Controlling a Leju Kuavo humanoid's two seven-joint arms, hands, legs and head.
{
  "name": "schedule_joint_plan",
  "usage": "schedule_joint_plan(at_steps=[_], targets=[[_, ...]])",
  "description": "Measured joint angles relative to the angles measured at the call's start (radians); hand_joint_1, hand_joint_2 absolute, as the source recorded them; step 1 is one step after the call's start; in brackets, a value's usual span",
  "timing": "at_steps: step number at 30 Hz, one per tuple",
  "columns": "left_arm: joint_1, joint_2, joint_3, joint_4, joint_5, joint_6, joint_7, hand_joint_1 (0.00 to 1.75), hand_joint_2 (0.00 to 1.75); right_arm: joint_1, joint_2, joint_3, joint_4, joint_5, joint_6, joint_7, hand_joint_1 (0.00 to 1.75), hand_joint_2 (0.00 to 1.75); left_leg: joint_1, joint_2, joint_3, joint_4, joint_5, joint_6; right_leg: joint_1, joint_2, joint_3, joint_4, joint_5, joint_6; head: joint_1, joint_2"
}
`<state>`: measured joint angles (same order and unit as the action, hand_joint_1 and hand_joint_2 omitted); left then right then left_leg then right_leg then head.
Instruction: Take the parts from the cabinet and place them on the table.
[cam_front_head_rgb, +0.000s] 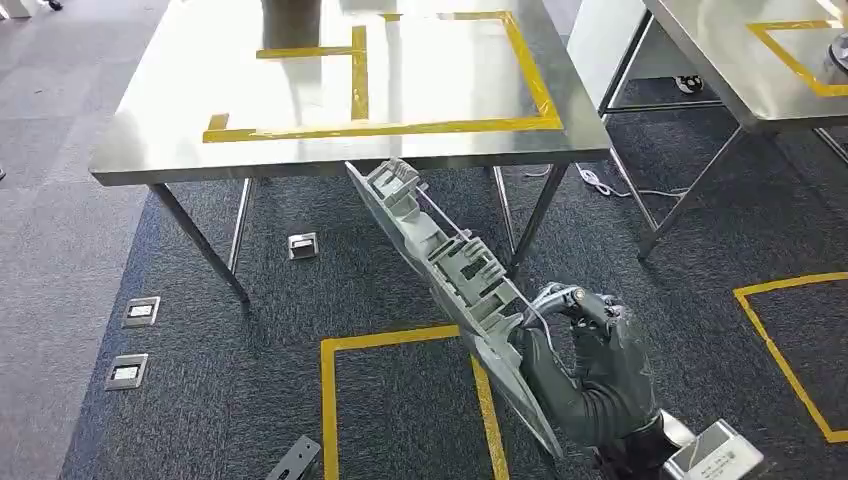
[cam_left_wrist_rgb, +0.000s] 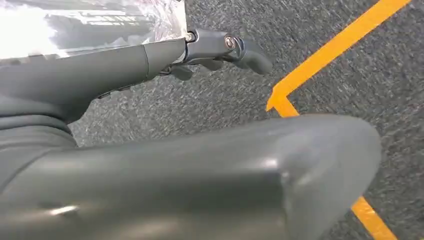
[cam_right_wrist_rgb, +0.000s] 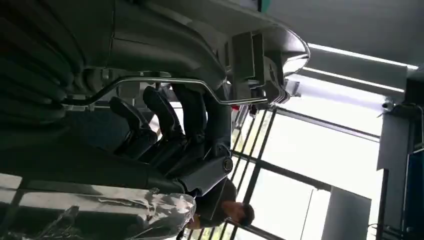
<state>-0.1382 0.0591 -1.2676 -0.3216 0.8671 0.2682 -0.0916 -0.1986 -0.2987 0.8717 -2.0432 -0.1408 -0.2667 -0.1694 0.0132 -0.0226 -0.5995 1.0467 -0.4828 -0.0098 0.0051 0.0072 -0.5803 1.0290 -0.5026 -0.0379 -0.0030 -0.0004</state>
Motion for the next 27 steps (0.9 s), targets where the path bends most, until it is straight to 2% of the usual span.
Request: schedule_joint_plan(at_steps=[4,8,11,12,13,14,15,16,17,18,19,20,21,23,24,25,26,27], targets=[[0.0,0.0,0.0,0.0,0.0,-0.005,-0.004,0.0,1.75,0.0,0.0,0.0,0.0,0.0,0.0,0.0,1.75,1.75,-0.003,0.0,0.0,0.0,-0.002,0.011,-0.001,0.0,0.003,-0.006,0.0,0.001,0.0,0.0],[0.0,0.0,0.0,0.0,-0.001,-0.008,-0.01,0.0,1.75,0.0,0.0,-0.001,0.0,0.001,0.0,-0.004,1.75,1.75,-0.005,0.0,0.0,0.0,-0.002,0.014,-0.004,0.0,0.003,-0.008,0.001,0.008,0.0,0.0],[-0.001,0.0,0.0,0.0,-0.001,-0.008,-0.011,0.0,1.75,0.0,0.0,-0.001,0.0,0.003,0.0,-0.01,1.75,1.75,-0.006,0.0,0.001,0.001,-0.002,0.014,-0.004,0.0,0.003,-0.009,0.002,0.019,0.0,0.0],[-0.001,0.002,0.0,0.0,-0.001,-0.009,-0.013,0.0,1.75,0.0,0.0,-0.001,0.0,0.005,0.001,-0.013,1.75,1.75,-0.011,0.001,0.001,0.005,-0.005,0.028,-0.01,-0.001,0.005,-0.019,0.007,0.036,-0.001,0.0],[-0.002,0.003,0.0,0.0,-0.002,-0.01,-0.015,0.0,1.75,0.0,0.0,-0.001,-0.001,0.007,0.003,-0.016,1.75,1.75,-0.011,0.002,0.005,-0.008,0.001,0.037,-0.01,0.0,0.008,-0.026,0.01,0.041,-0.001,0.0],[-0.003,0.002,0.0,0.0,-0.002,-0.013,-0.016,0.0,1.75,0.001,0.0,-0.002,-0.003,0.01,0.005,-0.018,1.75,1.75,-0.001,0.003,0.02,-0.036,0.015,0.045,-0.01,-0.001,0.009,-0.024,0.006,0.043,-0.002,0.0],[-0.004,0.002,0.0,0.0,-0.003,-0.014,-0.017,0.0,1.75,0.0,0.0,-0.002,-0.003,0.013,0.005,-0.02,1.75,1.75,-0.001,0.004,0.028,-0.049,0.02,0.048,-0.01,-0.001,0.003,-0.006,-0.007,0.043,0.001,0.0],[-0.006,0.001,0.0,0.0,-0.003,-0.015,-0.017,0.0,1.75,-0.002,0.0,-0.002,-0.003,0.013,0.005,-0.022,1.75,1.75,0.001,0.004,0.029,-0.051,0.021,0.049,-0.011,0.0,-0.024,0.047,-0.039,0.044,0.002,0.0],[-0.006,0.002,0.0,0.0,-0.003,-0.016,-0.017,0.0,1.75,-0.001,0.0,-0.002,-0.003,0.013,0.006,-0.024,1.75,1.75,0.002,0.004,0.029,-0.051,0.021,0.049,-0.014,-0.001,-0.065,0.126,-0.075,0.046,0.004,0.0],[-0.006,0.003,0.0,0.0,-0.003,-0.016,-0.017,0.0,1.75,0.001,0.0,-0.002,-0.003,0.013,0.007,-0.025,1.75,1.75,0.002,0.004,0.03,-0.05,0.019,0.047,-0.019,-0.001,-0.104,0.2,-0.102,0.05,0.006,0.0],[-0.006,0.003,0.0,0.0,-0.003,-0.017,-0.017,0.0,1.75,0.001,0.0,-0.002,-0.003,0.013,0.008,-0.026,1.75,1.75,0.002,0.004,0.03,-0.05,0.018,0.046,-0.023,-0.001,-0.139,0.257,-0.115,0.054,0.005,0.0],[-0.005,0.003,0.0,0.0,-0.003,-0.017,-0.017,0.0,1.75,0.002,0.0,-0.002,-0.002,0.013,0.008,-0.026,1.75,1.75,0.004,0.001,0.031,-0.049,0.016,0.041,-0.028,-0.001,-0.149,0.265,-0.1,0.057,0.006,0.0],[-0.004,0.003,0.0,0.0,-0.003,-0.017,-0.017,0.0,1.75,0.002,-0.001,-0.002,-0.002,0.013,0.009,-0.026,1.75,1.75,0.007,-0.002,0.034,-0.047,0.012,0.034,-0.032,-0.002,-0.135,0.226,-0.061,0.061,0.006,0.0],[-0.006,0.003,0.0,0.0,-0.003,-0.017,-0.018,0.0,1.75,0.002,0.0,-0.002,-0.002,0.013,0.01,-0.026,1.75,1.75,0.019,-0.011,0.039,-0.034,0.0,0.015,-0.042,0.0,-0.063,0.063,0.038,0.069,0.006,0.0],[-0.006,0.004,0.0,0.0,-0.003,-0.017,-0.018,0.0,1.75,0.003,0.0,-0.002,-0.002,0.013,0.01,-0.027,1.75,1.75,0.021,-0.013,0.037,-0.026,-0.009,0.003,-0.044,0.01,-0.038,0.018,0.032,0.077,0.006,0.0],[-0.01,0.007,0.0,0.0,-0.003,-0.017,-0.018,0.0,1.75,0.002,0.0,-0.001,-0.002,0.013,0.01,-0.027,1.75,1.75,0.018,-0.016,0.029,-0.013,-0.013,-0.006,-0.039,0.023,-0.036,0.005,0.025,0.069,0.019,0.0],[-0.009,0.007,0.0,0.0,-0.003,-0.017,-0.019,0.0,1.75,0.003,0.0,-0.002,-0.002,0.013,0.01,-0.027,1.75,1.75,0.017,-0.018,0.028,-0.019,-0.008,-0.013,-0.038,0.018,-0.038,0.013,0.024,0.055,0.017,0.0],[-0.007,0.007,0.0,0.0,-0.003,-0.017,-0.019,0.0,1.75,0.003,-0.001,-0.002,-0.002,0.013,0.01,-0.027,1.75,1.75,0.018,-0.019,0.03,-0.023,-0.007,-0.016,-0.035,0.017,-0.04,0.016,0.021,0.047,0.008,0.0]])
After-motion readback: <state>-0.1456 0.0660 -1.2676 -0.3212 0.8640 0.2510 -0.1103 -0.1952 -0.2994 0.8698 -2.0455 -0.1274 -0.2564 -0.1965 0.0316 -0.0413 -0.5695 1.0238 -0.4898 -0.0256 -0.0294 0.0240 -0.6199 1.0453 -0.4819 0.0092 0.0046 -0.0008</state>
